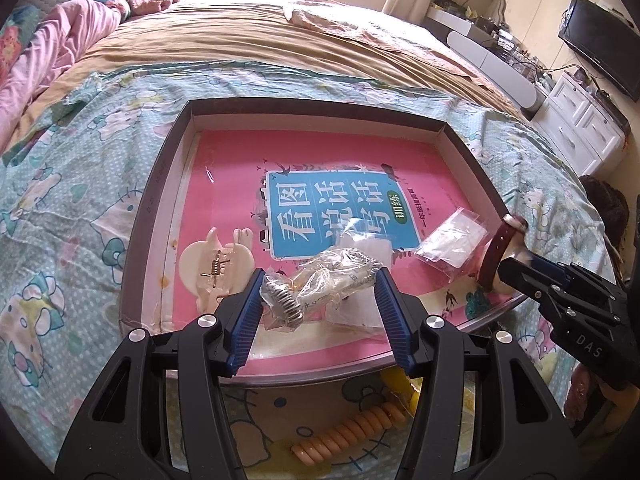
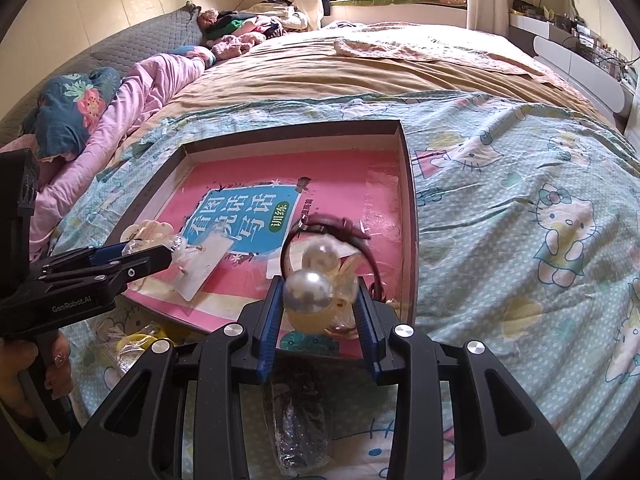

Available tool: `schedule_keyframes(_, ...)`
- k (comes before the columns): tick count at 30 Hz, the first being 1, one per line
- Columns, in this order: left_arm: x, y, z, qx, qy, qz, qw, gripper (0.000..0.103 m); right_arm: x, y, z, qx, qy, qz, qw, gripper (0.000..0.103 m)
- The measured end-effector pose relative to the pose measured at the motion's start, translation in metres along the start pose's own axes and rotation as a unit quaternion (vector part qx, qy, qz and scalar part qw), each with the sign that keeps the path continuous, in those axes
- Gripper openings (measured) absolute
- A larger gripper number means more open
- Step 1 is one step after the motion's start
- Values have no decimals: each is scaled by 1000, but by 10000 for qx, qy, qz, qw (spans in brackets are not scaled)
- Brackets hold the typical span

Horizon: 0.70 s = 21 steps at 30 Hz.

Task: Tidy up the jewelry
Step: 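Lower and release the earrings in the box with the right tool while the left tool releases the bag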

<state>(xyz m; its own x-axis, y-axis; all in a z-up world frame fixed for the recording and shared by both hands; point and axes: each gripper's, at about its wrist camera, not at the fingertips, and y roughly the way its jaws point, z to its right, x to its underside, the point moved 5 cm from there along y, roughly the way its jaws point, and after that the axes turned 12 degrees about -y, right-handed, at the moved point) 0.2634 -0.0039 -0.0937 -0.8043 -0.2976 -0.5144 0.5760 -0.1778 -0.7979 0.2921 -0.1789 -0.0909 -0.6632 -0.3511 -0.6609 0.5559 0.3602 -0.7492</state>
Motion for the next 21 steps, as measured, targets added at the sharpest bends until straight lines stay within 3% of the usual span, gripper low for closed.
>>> schedule_keyframes(14, -1, -1, 3, -62, 17, -11, 10000, 48, 6, -25, -4, -66, 52, 80, 9999, 46)
schedule_keyframes(21, 0, -10, 6, -43, 32, 56, 10000, 56, 11, -41, -3, -56, 109, 176, 9998, 56)
